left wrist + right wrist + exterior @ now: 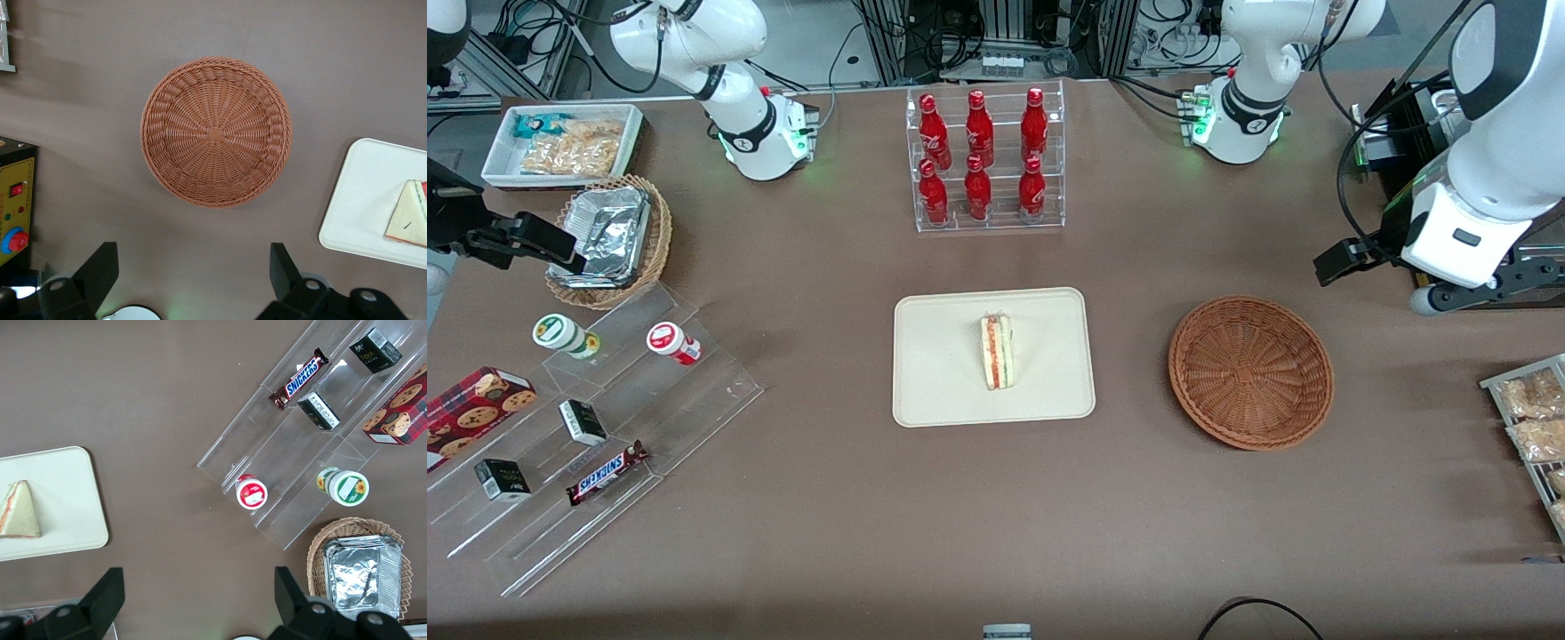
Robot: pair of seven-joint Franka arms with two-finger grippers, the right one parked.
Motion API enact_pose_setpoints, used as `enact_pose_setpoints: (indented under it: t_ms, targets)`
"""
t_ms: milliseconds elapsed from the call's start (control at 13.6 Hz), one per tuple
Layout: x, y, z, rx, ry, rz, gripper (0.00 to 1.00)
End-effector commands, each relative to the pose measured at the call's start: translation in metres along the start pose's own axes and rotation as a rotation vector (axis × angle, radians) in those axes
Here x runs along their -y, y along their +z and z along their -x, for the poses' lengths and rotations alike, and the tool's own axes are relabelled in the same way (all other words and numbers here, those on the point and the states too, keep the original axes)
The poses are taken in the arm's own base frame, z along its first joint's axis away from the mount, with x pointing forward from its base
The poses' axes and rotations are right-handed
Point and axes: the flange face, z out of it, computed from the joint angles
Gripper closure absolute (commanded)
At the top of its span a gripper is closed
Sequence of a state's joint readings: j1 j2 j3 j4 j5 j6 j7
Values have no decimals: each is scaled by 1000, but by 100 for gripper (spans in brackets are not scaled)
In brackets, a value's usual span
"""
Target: Place sandwich from basket to tray
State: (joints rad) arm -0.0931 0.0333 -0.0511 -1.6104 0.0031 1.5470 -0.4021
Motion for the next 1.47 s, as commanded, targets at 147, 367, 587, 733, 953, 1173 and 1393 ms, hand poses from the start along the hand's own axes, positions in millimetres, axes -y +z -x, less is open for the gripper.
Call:
enact_pose_setpoints:
  t_ms: [147,367,587,733,953,1173,1393]
  targets:
    - [21,-5,3,2,34,1,0]
    - [20,-1,0,8,34,-1,0]
    - [21,-2,0,7,32,0,0]
    - [21,-1,0,8,35,-1,0]
    - [21,-1,0,8,37,-1,0]
    - [20,1,0,10,38,-3,0]
    - [22,-3,0,3,37,0,0]
